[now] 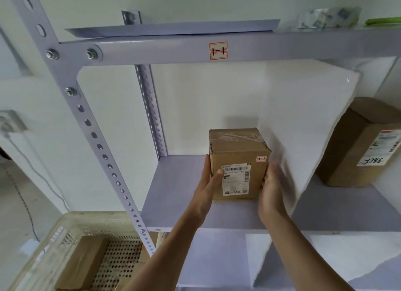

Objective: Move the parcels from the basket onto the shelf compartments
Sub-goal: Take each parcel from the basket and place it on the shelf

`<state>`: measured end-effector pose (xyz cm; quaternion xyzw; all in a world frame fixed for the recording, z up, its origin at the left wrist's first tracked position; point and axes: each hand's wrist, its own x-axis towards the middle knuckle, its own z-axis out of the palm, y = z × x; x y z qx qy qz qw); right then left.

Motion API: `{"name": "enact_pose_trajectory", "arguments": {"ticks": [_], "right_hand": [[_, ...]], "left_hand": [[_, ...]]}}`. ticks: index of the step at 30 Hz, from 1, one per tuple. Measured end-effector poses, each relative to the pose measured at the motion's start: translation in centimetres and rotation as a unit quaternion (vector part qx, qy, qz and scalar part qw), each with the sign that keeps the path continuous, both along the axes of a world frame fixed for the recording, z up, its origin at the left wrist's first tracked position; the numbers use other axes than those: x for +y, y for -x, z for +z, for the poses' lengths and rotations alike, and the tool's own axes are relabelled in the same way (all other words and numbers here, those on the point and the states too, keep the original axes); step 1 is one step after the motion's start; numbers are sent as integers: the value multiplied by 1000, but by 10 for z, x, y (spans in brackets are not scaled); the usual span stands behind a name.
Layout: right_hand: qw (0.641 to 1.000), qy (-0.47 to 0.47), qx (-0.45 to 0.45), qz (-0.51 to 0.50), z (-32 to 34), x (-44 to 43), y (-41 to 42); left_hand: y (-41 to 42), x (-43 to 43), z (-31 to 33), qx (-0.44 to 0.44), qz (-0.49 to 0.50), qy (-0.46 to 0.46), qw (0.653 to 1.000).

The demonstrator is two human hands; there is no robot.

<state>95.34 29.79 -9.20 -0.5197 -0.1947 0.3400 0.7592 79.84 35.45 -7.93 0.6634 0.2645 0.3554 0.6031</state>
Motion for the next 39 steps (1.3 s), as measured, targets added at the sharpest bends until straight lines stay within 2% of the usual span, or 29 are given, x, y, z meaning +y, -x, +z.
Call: {"name": "enact_pose_trajectory", "arguments": {"ticks": [8,13,23,39], "right_hand": [[1000,-6,23,-8,-1,47,-21],[1000,-5,26,5,0,70,-34],[997,-21,-71,2,6,96,-50],[997,-1,-73,-24,-8,112,-57]], "left_hand": [[-32,54,-13,21,14,40,999],[-50,79,-17,7,19,33,999],[-70,110,-19,19,43,-1,999],[-76,121,-20,88,125,-15,988]]}}
